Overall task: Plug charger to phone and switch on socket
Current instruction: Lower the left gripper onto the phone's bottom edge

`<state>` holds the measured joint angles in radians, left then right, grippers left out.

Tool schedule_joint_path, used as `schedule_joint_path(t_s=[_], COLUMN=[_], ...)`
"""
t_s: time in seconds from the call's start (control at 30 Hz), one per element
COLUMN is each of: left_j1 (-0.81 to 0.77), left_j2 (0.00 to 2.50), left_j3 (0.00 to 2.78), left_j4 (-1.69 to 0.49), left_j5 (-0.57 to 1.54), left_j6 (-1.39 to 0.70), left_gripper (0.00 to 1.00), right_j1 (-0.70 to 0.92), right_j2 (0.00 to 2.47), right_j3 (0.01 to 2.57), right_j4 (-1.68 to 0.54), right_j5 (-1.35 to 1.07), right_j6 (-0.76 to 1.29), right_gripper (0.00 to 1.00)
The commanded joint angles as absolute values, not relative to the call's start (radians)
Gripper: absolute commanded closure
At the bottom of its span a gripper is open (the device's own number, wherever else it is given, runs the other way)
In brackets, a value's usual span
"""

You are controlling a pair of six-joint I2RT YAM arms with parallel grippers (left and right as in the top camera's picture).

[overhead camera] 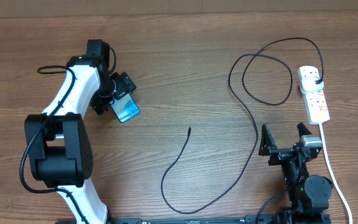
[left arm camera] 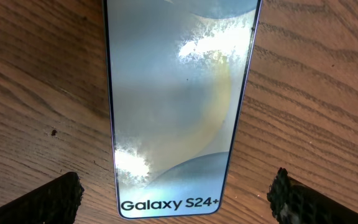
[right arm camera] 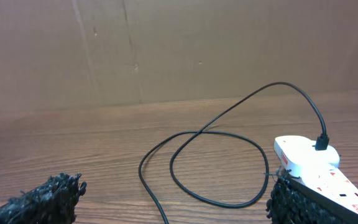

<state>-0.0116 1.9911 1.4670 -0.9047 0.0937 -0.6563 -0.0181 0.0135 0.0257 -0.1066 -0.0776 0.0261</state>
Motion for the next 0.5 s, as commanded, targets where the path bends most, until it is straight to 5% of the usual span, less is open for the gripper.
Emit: schedule_joint_path(t_s=[0.0, 0.47], left_j1=[-0.014, -0.012], left_j2=[2.017, 2.051], left_j3=[1.488, 1.488], left_j4=[-0.904, -0.877], left_j5=[0.085, 0.070], left_j6=[-0.677, -0.696], left_gripper=[0.00, 0.00], right_j1=[-0.018, -0.018], right_j2=[0.003, 0.003], right_j3=[0.020, 0.020], right_j4=[-0.103, -0.103], right_j5=[-0.072, -0.072], right_j6=[0.028, 0.028], right_gripper=[0.00, 0.00])
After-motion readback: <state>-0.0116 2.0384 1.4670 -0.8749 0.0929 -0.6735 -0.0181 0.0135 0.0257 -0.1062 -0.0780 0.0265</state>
